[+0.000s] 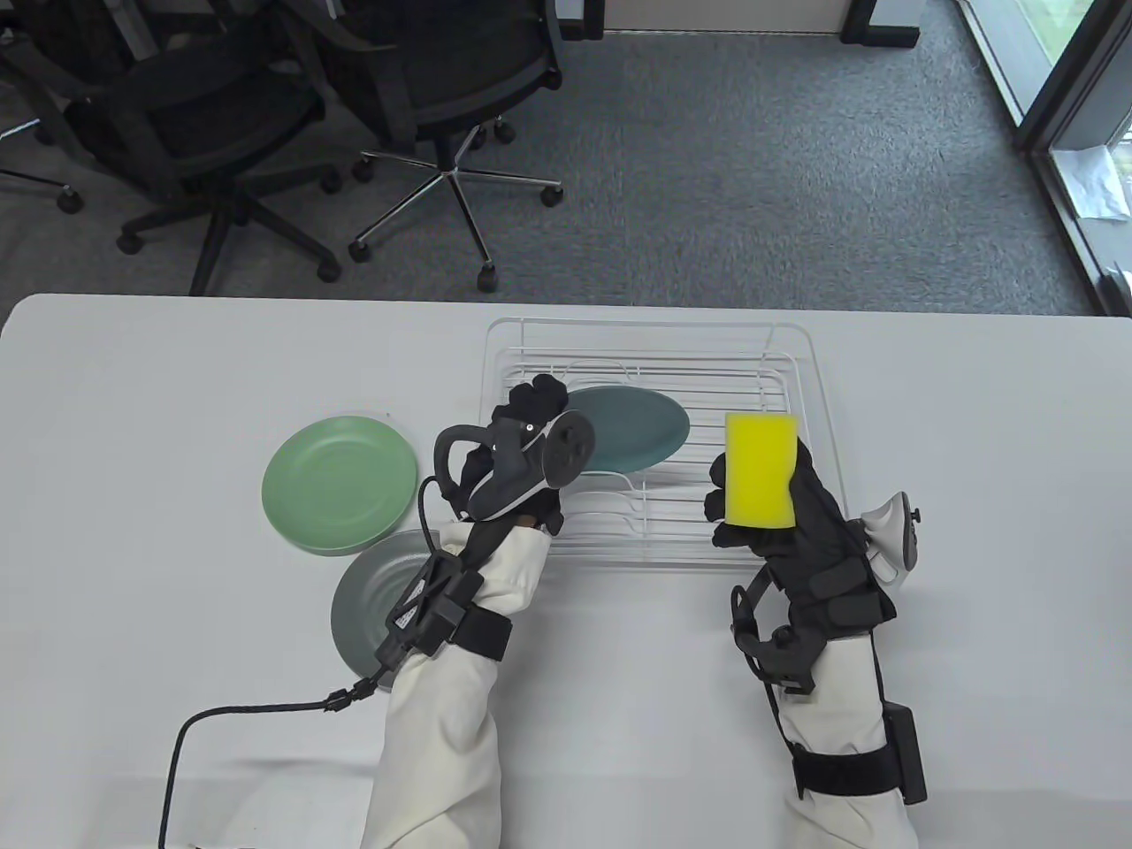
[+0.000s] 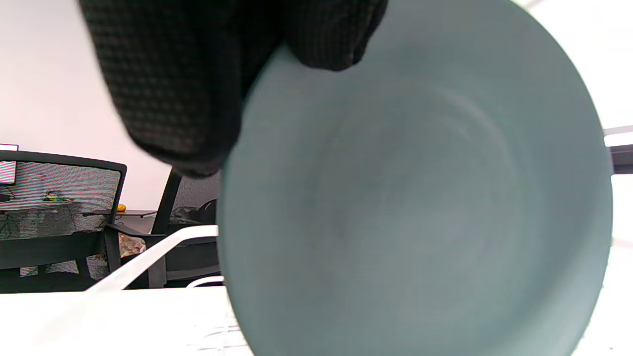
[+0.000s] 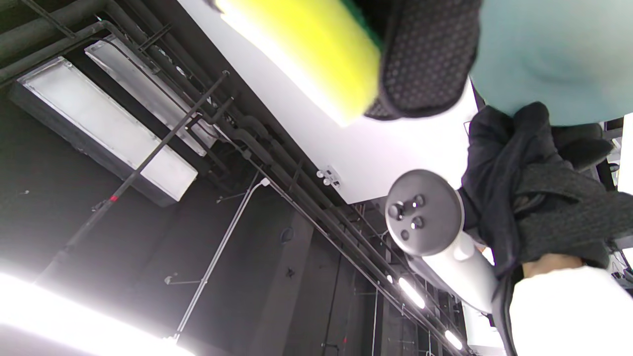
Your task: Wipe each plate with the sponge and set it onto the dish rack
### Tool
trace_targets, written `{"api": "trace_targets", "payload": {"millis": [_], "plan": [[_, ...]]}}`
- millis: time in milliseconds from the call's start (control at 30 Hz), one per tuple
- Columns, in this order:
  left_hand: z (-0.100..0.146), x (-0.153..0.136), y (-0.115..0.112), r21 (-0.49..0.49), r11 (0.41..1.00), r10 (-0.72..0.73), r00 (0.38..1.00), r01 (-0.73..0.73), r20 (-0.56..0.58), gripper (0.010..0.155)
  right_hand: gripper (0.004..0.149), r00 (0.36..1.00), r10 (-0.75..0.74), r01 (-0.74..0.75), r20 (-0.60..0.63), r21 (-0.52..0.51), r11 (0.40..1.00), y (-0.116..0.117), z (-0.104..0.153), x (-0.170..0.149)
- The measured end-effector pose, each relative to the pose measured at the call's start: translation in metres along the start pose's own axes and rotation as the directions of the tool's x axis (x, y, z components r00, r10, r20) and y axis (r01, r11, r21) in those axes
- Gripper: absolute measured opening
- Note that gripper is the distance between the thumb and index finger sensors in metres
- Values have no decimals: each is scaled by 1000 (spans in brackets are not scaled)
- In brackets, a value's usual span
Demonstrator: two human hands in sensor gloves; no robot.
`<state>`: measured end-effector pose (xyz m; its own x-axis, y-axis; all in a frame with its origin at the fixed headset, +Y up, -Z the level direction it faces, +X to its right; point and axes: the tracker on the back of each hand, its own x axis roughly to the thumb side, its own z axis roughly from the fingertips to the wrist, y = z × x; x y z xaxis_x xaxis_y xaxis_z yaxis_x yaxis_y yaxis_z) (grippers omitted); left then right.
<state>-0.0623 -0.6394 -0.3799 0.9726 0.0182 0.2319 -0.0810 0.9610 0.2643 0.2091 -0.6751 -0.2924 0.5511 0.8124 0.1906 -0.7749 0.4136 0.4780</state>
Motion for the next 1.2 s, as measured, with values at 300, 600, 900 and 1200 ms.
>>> {"api": "trace_targets", "payload": {"millis": [300,600,900,1200], "plan": [[-8,10,-13,-98,990,-106,994,106,7,40,60,1000,-17,17,-17,4,1000,0,-1,-5],[-5,-1,-17,-157,988,-17,999,10,-45,44,60,1000,-15,15,-18,-2,1000,-1,-1,-6],[36,-41,16,-14,987,161,987,-161,-20,48,60,999,-10,10,-35,-5,1000,0,-1,-9],[90,-112,8,-37,980,190,974,-196,-126,50,60,999,-9,9,-51,-9,1000,1,0,-12]]}}
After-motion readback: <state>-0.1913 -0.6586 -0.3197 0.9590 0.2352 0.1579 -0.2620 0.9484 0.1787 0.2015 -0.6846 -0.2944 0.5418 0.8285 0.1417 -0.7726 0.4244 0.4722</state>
